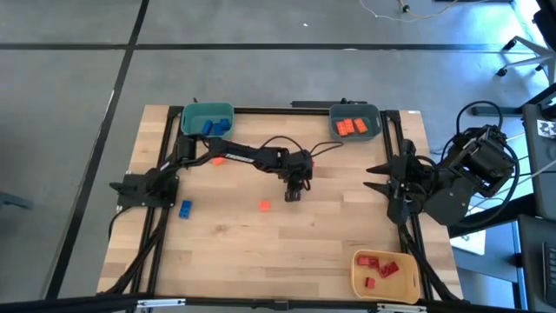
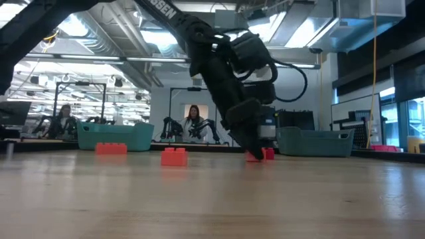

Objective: Sort & place blocks by color
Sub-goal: Put the orange game piece into the blue bin

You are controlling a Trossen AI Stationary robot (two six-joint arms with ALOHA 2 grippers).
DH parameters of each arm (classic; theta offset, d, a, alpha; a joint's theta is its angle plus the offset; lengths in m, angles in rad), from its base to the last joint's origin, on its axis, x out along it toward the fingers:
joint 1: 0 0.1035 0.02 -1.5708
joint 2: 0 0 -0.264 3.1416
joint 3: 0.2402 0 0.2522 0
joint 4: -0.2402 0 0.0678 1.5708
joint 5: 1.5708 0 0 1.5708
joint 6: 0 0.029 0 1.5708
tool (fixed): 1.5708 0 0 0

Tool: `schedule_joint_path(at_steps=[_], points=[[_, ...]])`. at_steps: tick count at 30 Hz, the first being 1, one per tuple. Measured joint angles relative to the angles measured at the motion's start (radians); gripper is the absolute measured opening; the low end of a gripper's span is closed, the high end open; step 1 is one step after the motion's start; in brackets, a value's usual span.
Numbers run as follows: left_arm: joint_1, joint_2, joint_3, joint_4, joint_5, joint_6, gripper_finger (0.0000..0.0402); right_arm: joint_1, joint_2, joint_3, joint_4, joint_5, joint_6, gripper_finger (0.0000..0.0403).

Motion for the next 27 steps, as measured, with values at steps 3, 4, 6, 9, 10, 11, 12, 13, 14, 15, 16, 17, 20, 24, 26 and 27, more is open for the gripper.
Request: schedule_joint_path(at_steps=[3, 4, 6, 9, 10, 11, 12, 13, 14, 15, 16, 17, 20, 24, 26, 27], points=[[0.004, 0.004, 0.057, -0.030, 0.002, -0.001, 0.0128, 0.000, 0.000, 0.000, 0.000, -0.001, 0.000, 0.0158], [0.006, 0.004, 0.085, -0.040, 0.003, 0.000, 0.0128, 0.000, 0.000, 0.000, 0.000, -0.002, 0.000, 0.0158], [0.012, 0.002, 0.144, -0.058, 0.004, 0.008, 0.0128, 0.000, 0.000, 0.000, 0.000, -0.012, -0.005, 0.0158], [0.026, 0.001, 0.231, -0.092, 0.004, 0.016, 0.0128, 0.000, 0.000, 0.000, 0.000, -0.067, -0.042, 0.0158], [0.032, 0.001, 0.264, -0.099, 0.004, 0.016, 0.0128, 0.000, 0.000, 0.000, 0.000, -0.082, -0.051, 0.0158], [0.038, 0.001, 0.296, -0.103, 0.004, 0.016, 0.0128, 0.000, 0.000, 0.000, 0.000, -0.088, -0.053, 0.0158], [0.045, 0.001, 0.331, -0.108, 0.004, 0.016, 0.0128, 0.000, 0.000, 0.000, 0.000, -0.092, -0.052, 0.0158], [0.052, 0.000, 0.366, -0.114, 0.003, 0.016, 0.0128, 0.000, 0.000, 0.000, 0.000, -0.096, -0.051, 0.0158], [0.059, -0.001, 0.399, -0.119, 0.002, 0.020, 0.0128, 0.000, 0.000, 0.000, 0.000, -0.097, -0.051, 0.0158], [0.066, -0.002, 0.427, -0.118, -0.001, 0.028, 0.0128, 0.000, 0.000, 0.000, 0.000, -0.097, -0.051, 0.0158], [0.072, -0.003, 0.449, -0.116, -0.005, 0.040, 0.0128, 0.000, 0.000, 0.000, 0.000, -0.097, -0.051, 0.0158], [0.079, -0.004, 0.470, -0.115, -0.015, 0.056, 0.0128, 0.000, 0.000, 0.000, 0.000, -0.097, -0.051, 0.0158], [0.103, -0.004, 0.507, -0.113, -0.059, 0.093, 0.0128, 0.000, 0.000, 0.000, 0.000, -0.097, -0.049, 0.0158], [0.144, -0.004, 0.514, -0.092, -0.046, 0.066, 0.0128, 0.000, 0.000, 0.000, 0.000, -0.112, -0.022, 0.0158], [0.159, -0.004, 0.514, -0.096, -0.018, 0.041, 0.0128, 0.000, 0.000, 0.000, 0.000, -0.135, -0.021, 0.0158], [0.162, -0.004, 0.514, -0.096, 0.016, 0.032, 0.0128, 0.000, 0.001, 0.000, 0.000, -0.135, -0.021, 0.0158]])
